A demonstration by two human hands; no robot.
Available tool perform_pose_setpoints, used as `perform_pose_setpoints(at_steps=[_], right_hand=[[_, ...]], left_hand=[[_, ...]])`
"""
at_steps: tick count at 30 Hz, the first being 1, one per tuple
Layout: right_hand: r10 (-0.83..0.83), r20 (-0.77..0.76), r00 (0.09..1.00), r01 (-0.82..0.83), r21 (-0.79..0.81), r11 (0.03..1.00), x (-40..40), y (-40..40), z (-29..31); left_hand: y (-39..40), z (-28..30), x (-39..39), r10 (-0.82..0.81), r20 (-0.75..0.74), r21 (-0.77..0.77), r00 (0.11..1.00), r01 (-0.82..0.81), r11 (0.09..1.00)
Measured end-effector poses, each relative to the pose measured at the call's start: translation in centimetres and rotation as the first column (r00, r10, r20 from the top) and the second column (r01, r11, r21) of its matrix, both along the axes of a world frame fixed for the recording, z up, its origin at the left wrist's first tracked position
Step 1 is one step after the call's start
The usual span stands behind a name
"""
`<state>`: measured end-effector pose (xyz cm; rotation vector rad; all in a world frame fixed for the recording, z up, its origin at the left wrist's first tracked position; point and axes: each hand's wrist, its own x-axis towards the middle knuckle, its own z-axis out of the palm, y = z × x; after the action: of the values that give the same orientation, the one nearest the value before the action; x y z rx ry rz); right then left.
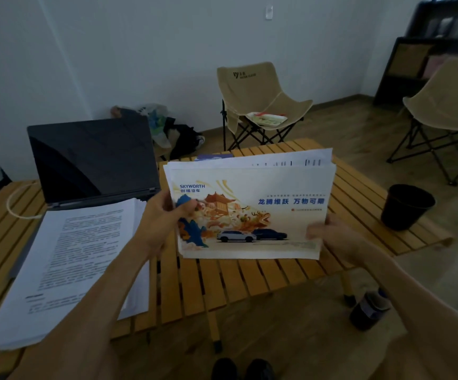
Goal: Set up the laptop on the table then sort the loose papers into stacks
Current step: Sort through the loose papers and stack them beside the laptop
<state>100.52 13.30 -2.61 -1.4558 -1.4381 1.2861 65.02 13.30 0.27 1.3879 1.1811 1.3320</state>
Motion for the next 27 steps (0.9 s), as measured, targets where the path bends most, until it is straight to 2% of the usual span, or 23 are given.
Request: perform_pose_setpoints(at_steps=[2, 10, 15, 22, 25, 27], right_hand=[[0.069, 0.125, 0.990, -0.063, -0.051, 0.997, 0.1, -0.1, -0.8], [-0.048, 0.001, 0.999, 0.047, 0.186, 0.981, -1.8, -0.5, -0.2], [-0.046, -0.050, 0.998, 0.052, 0.133, 0.990, -1.9, 0.0, -1.0], [-0.080, -0.127, 0.989, 0.090, 0.079, 0.993, -2.8, -0.1, -2.1], [-0.034, -0.141, 0.989, 0.046, 0.085, 0.995, -3.1, -0.7, -2.3], [-0.039, -0.137, 0.990, 0.054, 0.109, 0.993, -3.1, -0.5, -2.2]], left_hand=[[-0.1, 0.6, -0.2, -0.039, 0.005, 0.013, 0.999, 0.039, 0.999], [1.0, 3.5, 0.8, 0.076, 0.046, 0.137, 0.996, -0.082, 0.987], [1.3, 3.6, 0.5, 0.169, 0.119, 0.052, 0.978, -0.176, 0.983], [2.2, 3.9, 2.9, 0.362, 0.155, 0.058, 0.919, -0.374, 0.926], [2.6, 4.0, 2.5, 0.369, 0.185, 0.002, 0.911, -0.376, 0.927], [2.9, 4.5, 1.9, 0.399, 0.134, -0.002, 0.907, -0.402, 0.916]])
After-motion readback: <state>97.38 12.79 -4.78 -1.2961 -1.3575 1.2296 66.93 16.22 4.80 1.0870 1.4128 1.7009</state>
